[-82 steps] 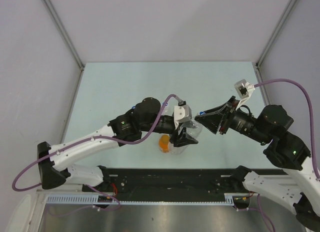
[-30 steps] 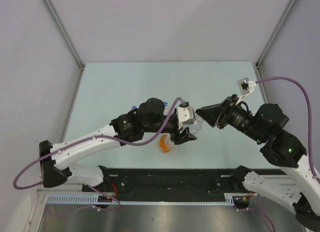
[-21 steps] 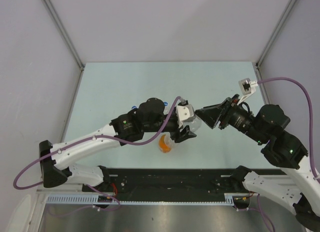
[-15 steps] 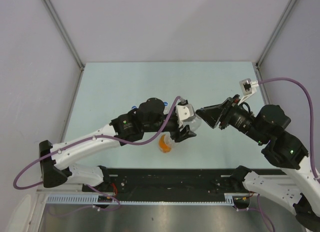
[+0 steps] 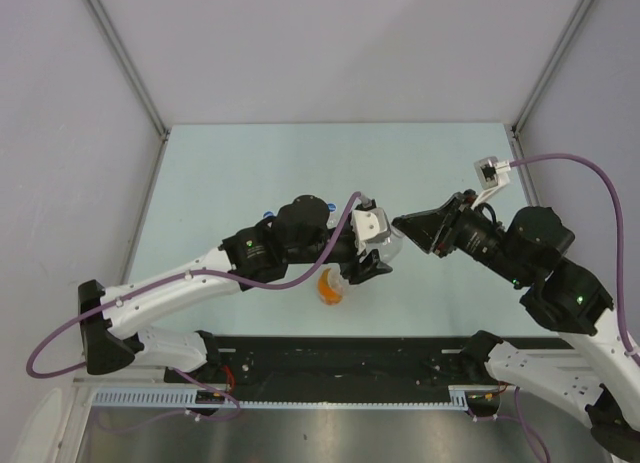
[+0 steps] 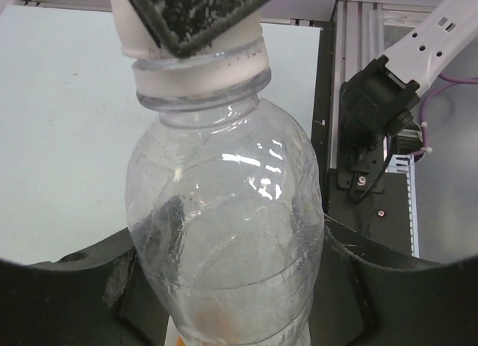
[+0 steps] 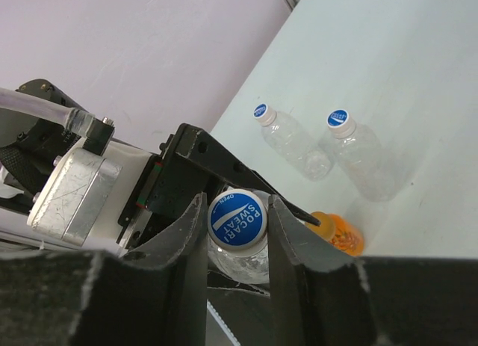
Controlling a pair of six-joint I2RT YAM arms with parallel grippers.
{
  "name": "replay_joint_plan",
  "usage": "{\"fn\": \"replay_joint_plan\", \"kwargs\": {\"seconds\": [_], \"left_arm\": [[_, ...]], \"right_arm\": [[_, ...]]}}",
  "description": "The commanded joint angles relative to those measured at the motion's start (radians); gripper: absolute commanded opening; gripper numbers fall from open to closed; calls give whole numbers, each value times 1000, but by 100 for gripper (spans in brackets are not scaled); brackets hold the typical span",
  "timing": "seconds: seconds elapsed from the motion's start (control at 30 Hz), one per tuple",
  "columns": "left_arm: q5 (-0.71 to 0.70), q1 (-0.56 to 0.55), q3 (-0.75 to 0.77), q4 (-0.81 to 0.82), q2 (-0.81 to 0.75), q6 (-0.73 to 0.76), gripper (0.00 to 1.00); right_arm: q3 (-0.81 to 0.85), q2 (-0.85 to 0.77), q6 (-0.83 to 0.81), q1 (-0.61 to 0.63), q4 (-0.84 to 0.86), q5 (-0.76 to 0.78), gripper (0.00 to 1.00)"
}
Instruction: Unscrew the bottle caps
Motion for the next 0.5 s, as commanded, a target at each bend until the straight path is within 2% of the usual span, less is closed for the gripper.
{"fn": "replay_joint_plan", "kwargs": {"seconds": [0.0, 0.03, 0.07, 0.13, 0.17, 0.27, 0.3, 0.4, 0.47], "left_arm": [[7, -5, 27, 40, -30, 11, 0], [16, -5, 23, 41, -31, 11, 0], [47, -5, 18, 43, -34, 8, 0], [111, -5, 0, 58, -50, 6, 0], [219, -3, -5, 64, -54, -1, 0], [428, -5, -22, 109, -59, -64, 0], [555, -5, -25, 147, -57, -87, 0], [753, -5, -22, 224, -39, -178, 0], [815, -5, -16, 251, -33, -219, 0]], "right_arm": [[4, 4, -7, 6, 3, -6, 20], [4, 1, -11, 6, 3, -4, 5], [2, -2, -20, 6, 6, -9, 0], [-4, -16, -59, 4, 24, -32, 0], [-4, -21, -79, 6, 32, -46, 0], [-6, -44, -163, 6, 67, -98, 0], [-4, -48, -186, 4, 90, -145, 0], [-4, -61, -252, 4, 124, -245, 0], [-4, -61, -284, 4, 147, -305, 0]]}}
